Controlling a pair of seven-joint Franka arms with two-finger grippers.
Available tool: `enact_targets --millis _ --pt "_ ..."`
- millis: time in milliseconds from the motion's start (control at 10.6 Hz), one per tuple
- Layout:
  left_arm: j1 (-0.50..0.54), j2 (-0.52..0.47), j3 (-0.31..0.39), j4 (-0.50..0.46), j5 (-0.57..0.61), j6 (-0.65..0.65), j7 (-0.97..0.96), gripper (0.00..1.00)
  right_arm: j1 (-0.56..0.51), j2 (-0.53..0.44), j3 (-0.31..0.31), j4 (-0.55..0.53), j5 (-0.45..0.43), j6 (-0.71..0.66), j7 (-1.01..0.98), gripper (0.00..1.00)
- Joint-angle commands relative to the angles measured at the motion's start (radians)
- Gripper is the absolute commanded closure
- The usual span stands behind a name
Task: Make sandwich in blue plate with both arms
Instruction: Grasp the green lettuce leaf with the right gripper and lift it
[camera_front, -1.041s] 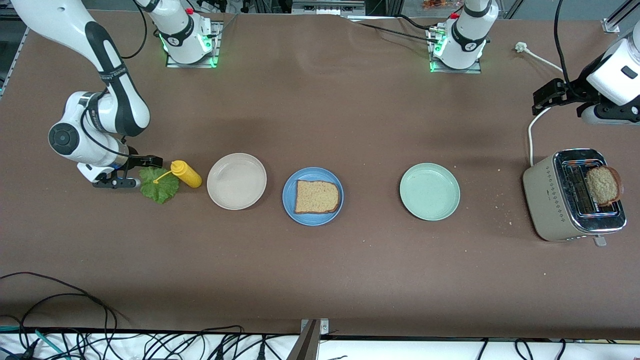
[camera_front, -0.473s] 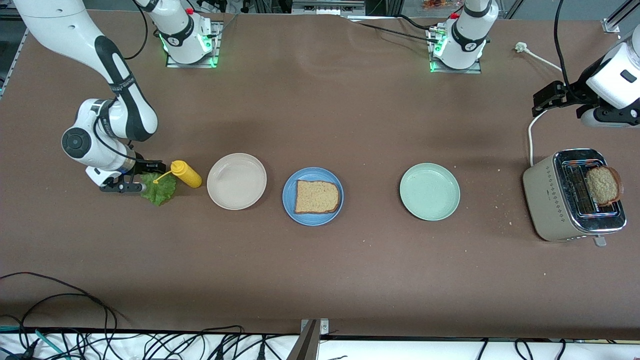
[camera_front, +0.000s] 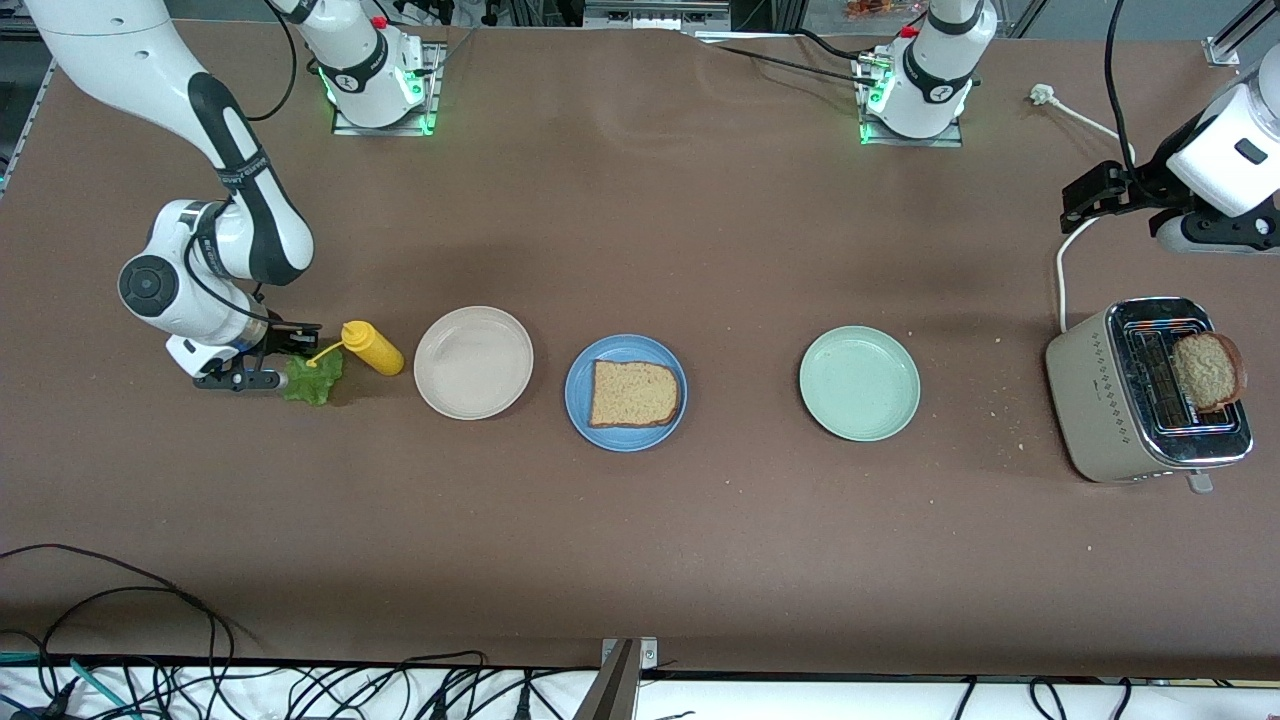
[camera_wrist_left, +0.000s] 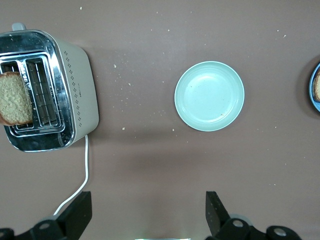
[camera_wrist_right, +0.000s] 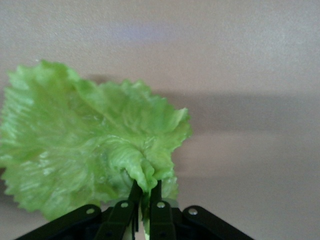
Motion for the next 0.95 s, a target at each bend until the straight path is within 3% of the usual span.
enact_targets --millis 0,662,851 --pt "0.003 0.011 -0.007 0.028 0.021 -0.014 0.001 0.0 0.002 0.005 0.008 0.102 0.008 -0.129 -0.004 0.94" --pt "0.003 0.011 -0.007 0.028 0.021 -0.014 0.001 0.0 0.019 0.005 0.026 0.509 -0.006 -0.708 -0.003 0.94" --pt "0.003 0.011 -0.007 0.028 0.021 -0.014 0.003 0.0 0.032 -0.015 0.029 0.637 -0.056 -0.889 -0.001 0.94"
